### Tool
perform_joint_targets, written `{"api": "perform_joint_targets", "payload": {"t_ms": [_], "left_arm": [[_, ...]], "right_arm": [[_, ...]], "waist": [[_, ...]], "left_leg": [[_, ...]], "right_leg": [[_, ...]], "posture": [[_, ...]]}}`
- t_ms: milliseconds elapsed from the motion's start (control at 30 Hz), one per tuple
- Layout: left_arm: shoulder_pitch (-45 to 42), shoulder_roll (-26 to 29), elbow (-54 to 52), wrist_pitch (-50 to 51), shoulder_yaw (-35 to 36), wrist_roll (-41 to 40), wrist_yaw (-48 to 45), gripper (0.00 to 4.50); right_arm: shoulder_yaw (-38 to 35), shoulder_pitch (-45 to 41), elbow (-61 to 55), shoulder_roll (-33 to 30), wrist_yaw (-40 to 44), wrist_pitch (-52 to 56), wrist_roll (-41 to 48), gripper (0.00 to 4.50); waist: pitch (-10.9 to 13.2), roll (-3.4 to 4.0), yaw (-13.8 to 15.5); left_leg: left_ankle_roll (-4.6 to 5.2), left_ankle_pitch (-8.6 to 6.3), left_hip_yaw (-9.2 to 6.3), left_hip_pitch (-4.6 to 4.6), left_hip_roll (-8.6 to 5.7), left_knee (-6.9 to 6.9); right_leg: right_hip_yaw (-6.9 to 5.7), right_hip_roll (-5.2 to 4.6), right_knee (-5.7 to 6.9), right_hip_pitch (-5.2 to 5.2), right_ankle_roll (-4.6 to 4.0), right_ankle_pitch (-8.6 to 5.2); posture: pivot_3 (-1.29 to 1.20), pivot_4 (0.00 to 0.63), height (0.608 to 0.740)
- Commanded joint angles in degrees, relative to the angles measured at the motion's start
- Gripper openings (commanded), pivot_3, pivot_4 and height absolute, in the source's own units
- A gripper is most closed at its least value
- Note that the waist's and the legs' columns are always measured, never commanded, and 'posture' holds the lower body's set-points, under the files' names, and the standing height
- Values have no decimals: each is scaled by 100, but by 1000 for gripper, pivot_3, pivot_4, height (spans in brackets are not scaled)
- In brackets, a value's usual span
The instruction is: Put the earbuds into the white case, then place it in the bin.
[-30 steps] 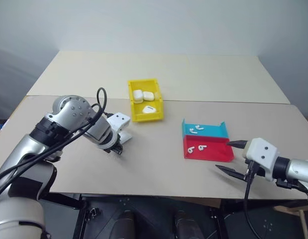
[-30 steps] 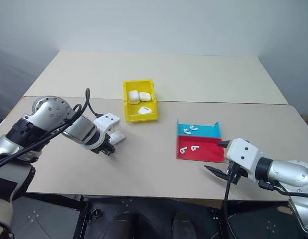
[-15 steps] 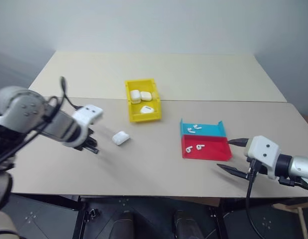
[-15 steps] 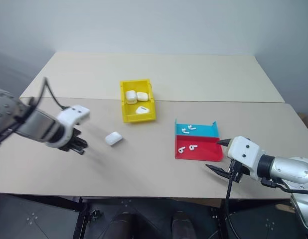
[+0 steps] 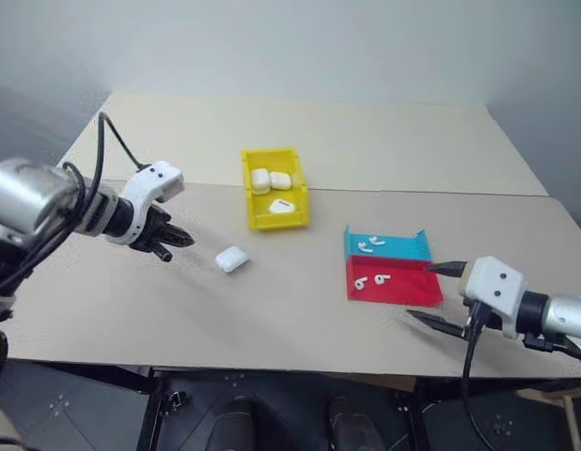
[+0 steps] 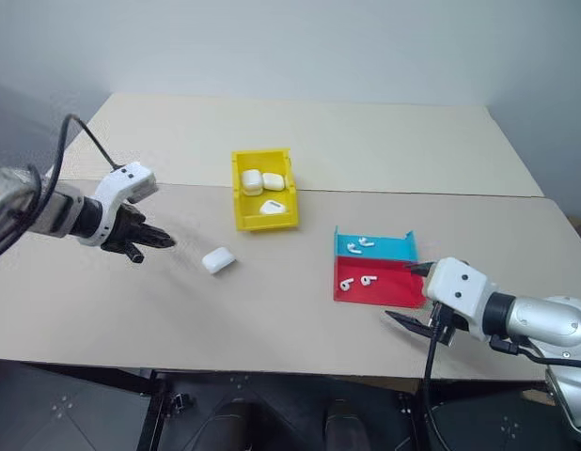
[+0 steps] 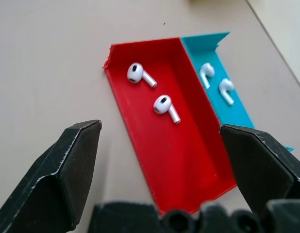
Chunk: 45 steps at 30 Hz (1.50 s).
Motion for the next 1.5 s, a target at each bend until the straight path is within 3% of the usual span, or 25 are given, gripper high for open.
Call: {"api": "perform_joint_targets", "payload": {"t_ms": [33,233,367,467,567,700,933,1033,1167,1500], "left_arm": [[725,36,226,-2535,1010,635,-1288,28],[452,-399,2144,-4988,1144,1522,-4128,28],[179,-849,3151,-6883,947,1544,-4377,28],[-49,-954,3595,-8292,409,1410,-4377,28],[-812,-1285,4396,-9129,-353,1863,-4377,28],[-1827,-1621,5369,-9496,-1571,2200,-4377,883],[-2697,-1719,5656,-9890,-3327,1911,-4377,3078],[-2876,-1840,5906,-10459,-3818,2093,-4377,3078],[-2823,-2203,6338,-11058,-3724,2395,-4377,3078],[-3356,-2871,6746,-10629,-4126,2896,-4377,3078]], "right_arm": [[-178,14,-184,-19,-67,-40,-30,4500],[-94,-107,-186,-37,-92,-25,-40,4500],[-35,-132,-141,-60,-89,-96,-141,4500],[-41,-176,-158,-57,-73,-96,-131,4500],[-43,-247,-144,-65,-61,-89,-130,4500],[84,-263,-181,-93,-55,-90,-257,4500],[33,-94,-322,-99,6,-64,-252,4500],[46,-46,-395,-64,-44,-43,-271,4500],[180,32,-593,5,-197,34,-360,4500],[-53,32,-725,-158,88,309,33,4500]], "waist": [[1,-2,-27],[-2,-4,-8],[-2,-5,25],[-2,-5,22],[-2,-8,57],[-5,-12,87],[-4,-13,-12],[-4,-13,-15],[-3,-15,-16],[0,-20,-3]], "left_leg": [[0,0,0,1,0,0],[2,-1,2,10,0,2],[5,-2,1,7,0,4],[9,-4,0,-1,1,10],[11,-5,-1,-5,1,17],[14,-7,-3,-3,-1,21],[23,-13,-3,-10,0,19],[23,-12,-3,-7,0,20],[23,-12,-2,-6,0,20],[23,-12,-4,-10,0,22]], "right_leg": [[0,0,1,0,-1,0],[-5,1,3,13,-2,1],[-4,1,1,14,-1,1],[-4,0,0,9,0,1],[-6,0,2,9,2,3],[-6,2,1,16,6,3],[-2,2,0,5,7,3],[-2,2,1,8,8,2],[-3,2,1,8,8,2],[-4,2,-1,8,9,2]], "posture": [[0,150,740],[0,150,740],[0,150,740],[0,150,740],[0,150,740],[0,150,740],[0,150,740],[0,150,740],[0,150,740],[0,150,740]]}}
